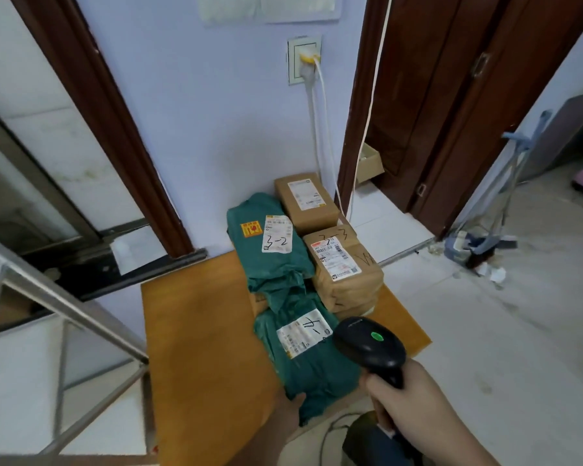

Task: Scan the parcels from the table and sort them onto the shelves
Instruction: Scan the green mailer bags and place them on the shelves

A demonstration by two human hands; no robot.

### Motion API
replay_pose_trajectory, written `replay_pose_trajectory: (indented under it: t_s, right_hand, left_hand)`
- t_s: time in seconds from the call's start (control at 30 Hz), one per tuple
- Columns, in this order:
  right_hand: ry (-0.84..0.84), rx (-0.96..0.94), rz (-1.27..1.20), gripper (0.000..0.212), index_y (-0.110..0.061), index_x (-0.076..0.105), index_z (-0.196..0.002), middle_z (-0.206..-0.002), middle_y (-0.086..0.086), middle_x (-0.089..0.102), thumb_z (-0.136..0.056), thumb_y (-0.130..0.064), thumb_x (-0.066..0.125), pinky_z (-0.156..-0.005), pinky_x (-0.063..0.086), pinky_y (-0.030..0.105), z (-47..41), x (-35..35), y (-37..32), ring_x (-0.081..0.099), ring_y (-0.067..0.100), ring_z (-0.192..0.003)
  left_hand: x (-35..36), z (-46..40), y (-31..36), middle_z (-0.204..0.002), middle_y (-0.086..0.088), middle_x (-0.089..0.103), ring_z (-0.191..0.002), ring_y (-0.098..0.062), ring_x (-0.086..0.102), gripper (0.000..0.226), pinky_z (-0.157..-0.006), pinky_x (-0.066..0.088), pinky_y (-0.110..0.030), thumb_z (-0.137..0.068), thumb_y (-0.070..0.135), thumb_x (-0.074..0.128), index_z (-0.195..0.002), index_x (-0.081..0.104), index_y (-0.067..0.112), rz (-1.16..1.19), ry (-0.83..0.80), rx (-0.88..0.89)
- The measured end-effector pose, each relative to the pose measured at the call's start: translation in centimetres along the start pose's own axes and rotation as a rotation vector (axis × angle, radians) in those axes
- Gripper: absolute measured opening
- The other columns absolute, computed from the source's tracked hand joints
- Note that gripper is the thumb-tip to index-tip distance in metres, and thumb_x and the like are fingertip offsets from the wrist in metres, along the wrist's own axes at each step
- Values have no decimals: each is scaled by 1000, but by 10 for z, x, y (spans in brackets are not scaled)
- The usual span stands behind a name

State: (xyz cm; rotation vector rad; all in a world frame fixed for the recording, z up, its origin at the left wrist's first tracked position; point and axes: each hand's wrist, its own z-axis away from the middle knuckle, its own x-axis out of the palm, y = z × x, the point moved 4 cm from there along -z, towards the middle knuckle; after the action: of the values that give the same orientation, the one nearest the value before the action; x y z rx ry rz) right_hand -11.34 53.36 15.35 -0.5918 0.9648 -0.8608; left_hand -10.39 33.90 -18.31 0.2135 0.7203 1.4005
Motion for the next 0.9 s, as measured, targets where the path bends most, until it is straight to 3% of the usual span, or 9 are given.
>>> replay_pose_trajectory:
  t_s: [0.07, 0.17, 0.27, 0.33, 0.53, 0.6, 0.7, 0.77, 0.9]
  right_hand:
    - [-41, -2, 16, 34, -18, 57, -49, -45, 5, 55, -77, -32, 70, -63, 53, 42, -6, 2, -1, 56, 17, -46]
    - [-143, -14, 14, 33, -11, 57, -58, -44, 8, 57, -88, -21, 67, -60, 50, 34, -14, 10, -3, 56, 16, -43]
    - [-219, -26, 28, 27, -7, 59, -67, -47, 11, 58, -88, -21, 67, -59, 48, 33, -17, 19, -9, 57, 19, -45]
    - [-244, -23, 40, 20, -6, 61, -75, -50, 11, 59, -88, -21, 67, -58, 48, 31, -19, 25, -12, 57, 19, -46]
    - [-302, -23, 89, 19, -7, 64, -80, -52, 10, 62, -86, -24, 69, -63, 49, 33, -27, 44, -22, 60, 20, -49]
    - [-308, -20, 81, 20, -6, 61, -76, -50, 9, 60, -87, -21, 69, -63, 48, 33, -29, 49, -24, 58, 20, -47]
    - [-315, 0, 76, 21, -7, 60, -72, -48, 8, 58, -89, -17, 68, -54, 46, 23, -32, 55, -30, 56, 18, -46]
    - [-320, -2, 94, 25, -8, 59, -68, -47, 7, 57, -90, -17, 68, -49, 42, 19, -35, 58, -36, 56, 17, -45]
    - [-342, -26, 116, 29, -9, 57, -64, -46, 7, 57, -88, -20, 68, -58, 45, 26, -40, 64, -43, 57, 18, -45]
  left_hand:
    - [-21, 46, 27, -165, -9, 35, -149, -31, 38, 65, -125, 27, -37, -107, 28, 57, -160, 28, 4, 57, 8, -9]
    - [-44, 46, 17, -148, -11, 48, -137, -35, 48, 51, -117, 38, -40, -108, 24, 54, -154, 39, 7, 136, 90, -83]
    - [-62, 26, -18, -105, -11, 62, -90, -32, 62, 12, -78, 50, -40, -108, 21, 56, -111, 53, 9, 324, 169, -143]
    - [-83, 36, -27, -95, -15, 64, -77, -31, 62, 17, -68, 52, -45, -108, 22, 56, -98, 52, 9, 393, 278, -165]
    - [-139, 30, -47, -114, -20, 64, -95, -37, 61, 13, -83, 57, -49, -103, 25, 64, -99, 57, 15, 714, 503, -207]
    - [-147, 21, -51, -125, -17, 63, -107, -39, 62, 28, -96, 56, -56, -95, 32, 76, -107, 55, 19, 794, 505, -221]
    - [-147, 22, -56, -127, -15, 58, -118, -42, 59, 86, -103, 53, -58, -72, 41, 96, -134, 45, 11, 941, 494, -337]
    - [-138, 24, -55, -125, -18, 60, -118, -44, 60, 113, -103, 54, -58, -48, 48, 104, -134, 45, 5, 982, 474, -401]
    - [-107, 24, -48, -121, -21, 61, -113, -45, 61, 119, -101, 54, -59, -37, 47, 105, -131, 47, 2, 974, 307, -455]
